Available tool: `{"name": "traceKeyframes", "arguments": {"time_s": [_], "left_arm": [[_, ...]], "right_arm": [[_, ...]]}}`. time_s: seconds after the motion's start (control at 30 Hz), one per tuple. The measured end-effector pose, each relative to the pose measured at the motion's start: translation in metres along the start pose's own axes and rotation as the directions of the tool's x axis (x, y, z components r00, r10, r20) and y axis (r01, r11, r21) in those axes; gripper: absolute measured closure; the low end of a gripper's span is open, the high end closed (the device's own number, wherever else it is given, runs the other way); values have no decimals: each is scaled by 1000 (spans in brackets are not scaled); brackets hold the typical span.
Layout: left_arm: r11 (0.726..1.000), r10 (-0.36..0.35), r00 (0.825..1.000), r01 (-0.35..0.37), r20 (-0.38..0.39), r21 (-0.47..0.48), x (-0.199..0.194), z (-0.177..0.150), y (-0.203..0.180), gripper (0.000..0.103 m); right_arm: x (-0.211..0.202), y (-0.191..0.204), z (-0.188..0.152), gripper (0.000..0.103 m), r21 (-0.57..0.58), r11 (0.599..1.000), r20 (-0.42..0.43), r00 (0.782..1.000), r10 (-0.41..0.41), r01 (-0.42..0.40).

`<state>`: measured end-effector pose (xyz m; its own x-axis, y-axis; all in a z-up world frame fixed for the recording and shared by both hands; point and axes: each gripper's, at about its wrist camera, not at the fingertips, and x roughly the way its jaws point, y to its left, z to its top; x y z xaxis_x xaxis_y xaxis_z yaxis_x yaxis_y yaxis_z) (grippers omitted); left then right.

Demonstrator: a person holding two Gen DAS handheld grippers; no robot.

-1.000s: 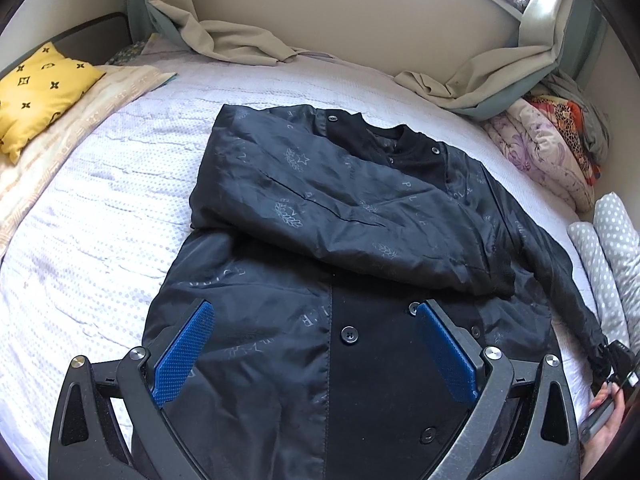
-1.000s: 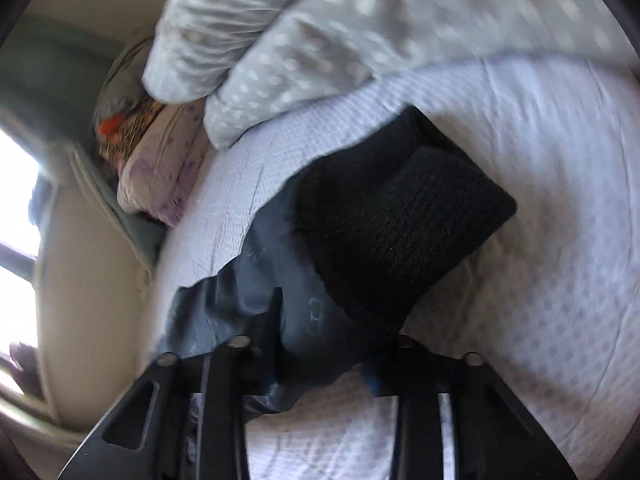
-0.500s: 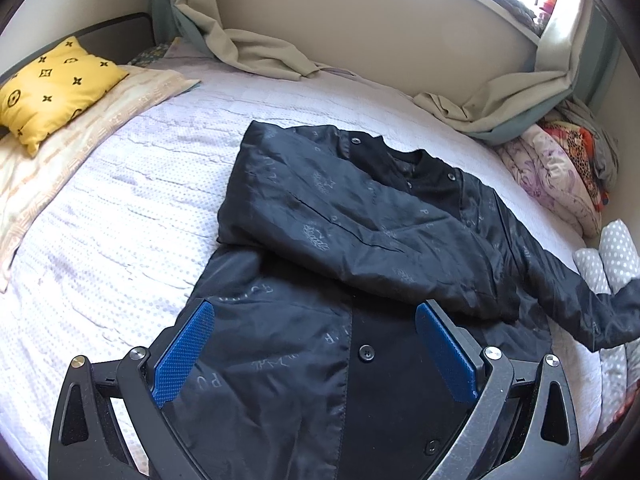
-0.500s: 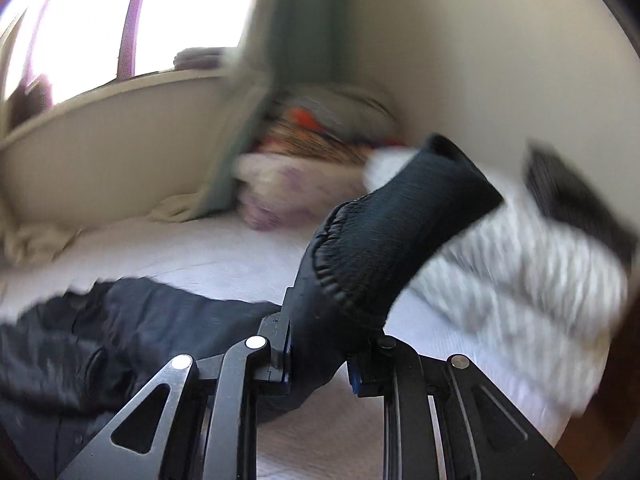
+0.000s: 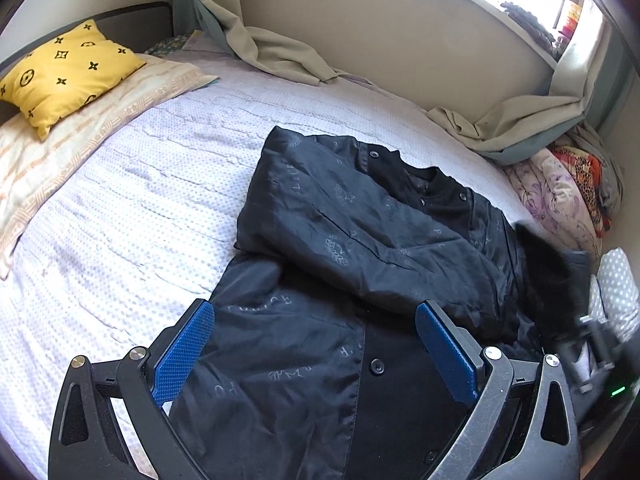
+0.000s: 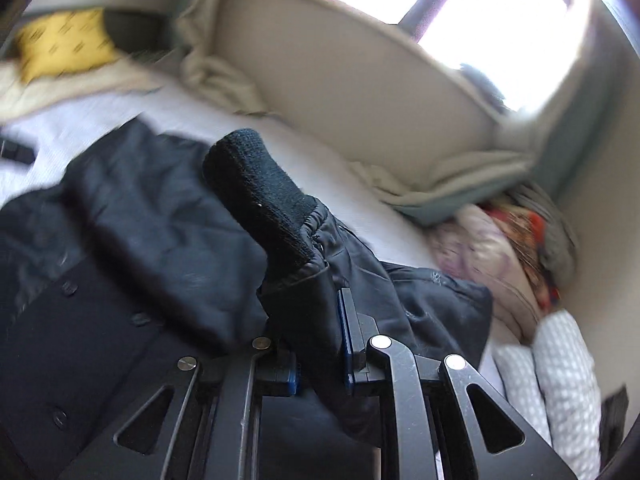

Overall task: Fold large clothes
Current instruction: 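Lay the knit cuff onto the folded jacket and open the right tool, then grasp the knit cuff lying on the jacket with the left tool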

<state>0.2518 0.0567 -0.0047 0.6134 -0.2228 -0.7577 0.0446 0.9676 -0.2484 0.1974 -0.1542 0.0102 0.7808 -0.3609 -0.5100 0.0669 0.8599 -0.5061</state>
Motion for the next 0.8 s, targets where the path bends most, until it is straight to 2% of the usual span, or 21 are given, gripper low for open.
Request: {"name": "traceKeyframes", "arguments": {"time_s": [0.1,0.2,0.27,0.3,0.33,0.4,0.47,0.53,0.6,0.67,0.7,0.77,0.8], "left_arm": [[1000,-5,1000,5,0,-12,0,3,3,1],[1000,-12,1000,12,-11,-29,3,5,7,1],[999,-16,1000,15,-19,-34,4,6,8,1],[999,-16,1000,16,-21,-34,5,6,8,1],[999,-16,1000,16,-22,-32,5,6,8,1],[999,-15,1000,14,-26,-30,7,7,8,1],[1000,-12,999,11,-30,-29,8,6,8,1],[1000,-4,999,3,-34,-29,11,6,9,1],[1000,3,999,-4,-38,-27,14,6,8,1],[1000,6,999,-7,-47,-17,18,5,7,1],[1000,3,999,-4,-54,-12,20,3,7,1],[1000,-5,998,4,-69,-6,23,0,5,2],[1000,-8,997,8,-73,-4,24,-1,5,2]], "right_arm": [[22,32,3,91,-48,998,-38,998,49,-50],[43,57,2,88,-54,989,-99,986,133,-139],[49,64,-2,79,-31,968,-150,958,244,-251],[49,65,-2,67,-15,958,-161,946,281,-287],[44,62,-3,49,18,941,-163,928,335,-337],[34,52,-3,28,84,908,-144,897,418,-410],[19,28,-3,24,187,846,-90,849,520,-499],[10,5,-3,21,272,793,-55,814,578,-545],[5,-22,-4,21,344,744,-4,791,612,-573],[1,-48,-5,19,399,717,50,794,605,-572],[-1,-57,-1,18,415,715,70,803,592,-563],[4,-90,-1,17,458,734,117,853,509,-501],[8,-102,-5,17,486,732,137,869,475,-477]]}}
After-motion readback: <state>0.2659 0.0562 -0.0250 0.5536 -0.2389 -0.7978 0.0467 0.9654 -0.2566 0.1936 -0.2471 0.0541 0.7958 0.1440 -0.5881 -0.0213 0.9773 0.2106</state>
